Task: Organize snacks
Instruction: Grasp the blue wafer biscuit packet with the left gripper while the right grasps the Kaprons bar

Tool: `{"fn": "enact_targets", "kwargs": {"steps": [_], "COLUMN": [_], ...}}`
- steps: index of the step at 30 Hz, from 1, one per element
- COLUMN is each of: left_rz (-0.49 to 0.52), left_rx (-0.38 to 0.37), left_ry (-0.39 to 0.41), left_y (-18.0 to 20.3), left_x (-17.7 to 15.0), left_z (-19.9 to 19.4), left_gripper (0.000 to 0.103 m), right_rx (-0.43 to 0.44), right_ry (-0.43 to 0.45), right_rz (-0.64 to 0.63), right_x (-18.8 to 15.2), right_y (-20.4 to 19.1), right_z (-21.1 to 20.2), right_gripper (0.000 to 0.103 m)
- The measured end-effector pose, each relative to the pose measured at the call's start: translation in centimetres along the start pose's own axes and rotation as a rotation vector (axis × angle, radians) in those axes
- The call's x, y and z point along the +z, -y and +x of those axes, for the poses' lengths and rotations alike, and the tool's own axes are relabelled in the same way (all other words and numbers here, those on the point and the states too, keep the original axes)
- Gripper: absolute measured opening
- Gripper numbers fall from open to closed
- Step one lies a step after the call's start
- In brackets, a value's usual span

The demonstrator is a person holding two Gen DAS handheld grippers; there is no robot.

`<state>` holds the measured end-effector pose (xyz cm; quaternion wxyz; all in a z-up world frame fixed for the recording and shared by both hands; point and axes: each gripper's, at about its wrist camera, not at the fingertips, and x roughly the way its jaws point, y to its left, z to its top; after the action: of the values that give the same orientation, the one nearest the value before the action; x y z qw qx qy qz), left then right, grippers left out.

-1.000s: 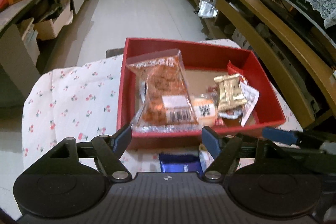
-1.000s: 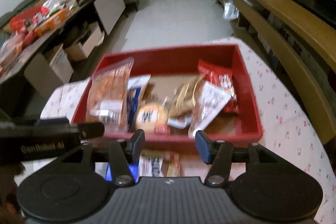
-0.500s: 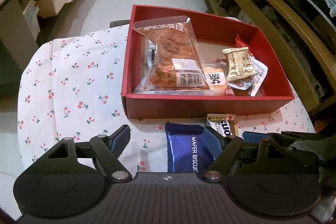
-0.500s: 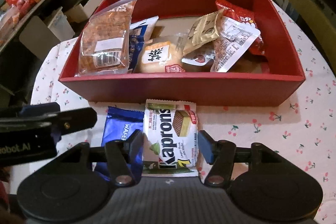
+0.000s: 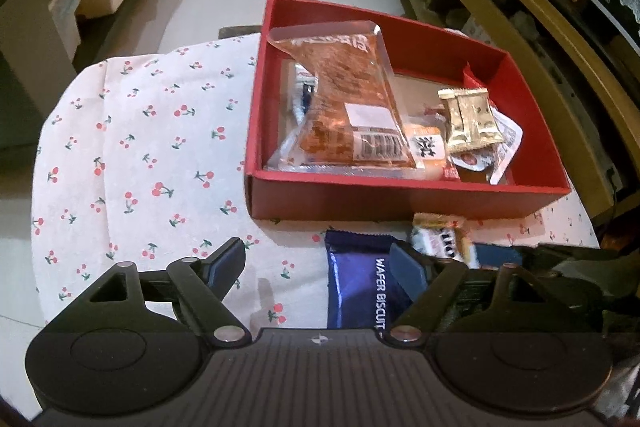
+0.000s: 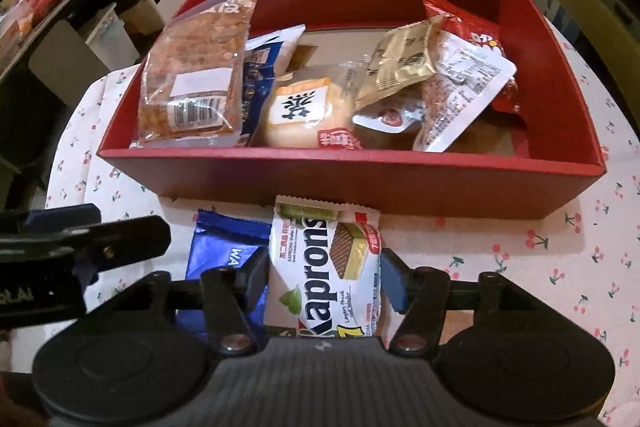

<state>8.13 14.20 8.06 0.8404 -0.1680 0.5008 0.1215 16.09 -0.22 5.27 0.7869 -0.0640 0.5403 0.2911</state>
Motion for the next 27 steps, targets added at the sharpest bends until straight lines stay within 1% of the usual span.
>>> {"fn": "enact_targets", "kwargs": {"steps": [2, 4, 7, 13, 15, 17, 19, 20, 21, 27], "left_rz": [0.017, 0.039, 0.059, 0.074, 0.091, 0.104, 0.115, 0.119, 0.125, 0.113], "left_rx": [-0.006, -0.01, -0.018, -0.009, 0.013, 0.043, 0.06, 0.069, 0.078, 0.069], "left_ry": [-0.012, -0.028, -0.064, -0.11, -0.113, -0.095, -0.093, -0.09, -0.086, -0.089], "left_y": [0.5, 1.2, 2.4, 4.1, 4.6, 5.1, 5.2, 5.3, 5.4, 4.7], "left_x": [-0.2, -0.6, -1.2, -1.6, -1.8, -2.2, -2.4, -2.5, -2.6, -3.3], "left_z": [0.3, 0.8, 2.0, 4.3, 4.9, 4.9, 4.9, 4.8, 4.6, 3.7], "left_gripper": [0.084, 0.084, 0.084, 0.084, 0.084, 0.084, 0.081, 0.077, 0.071, 0.067], "right_rx": [-0.014, -0.018, -0.071, -0.089, -0.084, -0.084, -0.078, -0.077, -0.076, -0.067], "right_ry": [0.007, 0.018, 0.048, 0.047, 0.047, 0.048, 0.044, 0.043, 0.043, 0.049], "right_rz": [-0.016, -0.005, -0.008, 0.044, 0.055, 0.054, 0.052, 0.049, 0.044, 0.02], "right_x": [-0.3, -0.7, -1.2, -1.7, -1.7, -1.8, -1.7, -1.7, -1.7, -1.7], "right_y": [0.3, 1.0, 2.0, 4.4, 5.0, 5.2, 5.2, 5.2, 5.1, 4.3], "right_z": [-0.6, -1.5, -2.7, -3.6, -3.8, -4.0, -3.9, -3.9, -3.9, -4.0], "right_gripper": [0.065, 0.065, 0.065, 0.065, 0.065, 0.065, 0.065, 0.065, 0.065, 0.065]}}
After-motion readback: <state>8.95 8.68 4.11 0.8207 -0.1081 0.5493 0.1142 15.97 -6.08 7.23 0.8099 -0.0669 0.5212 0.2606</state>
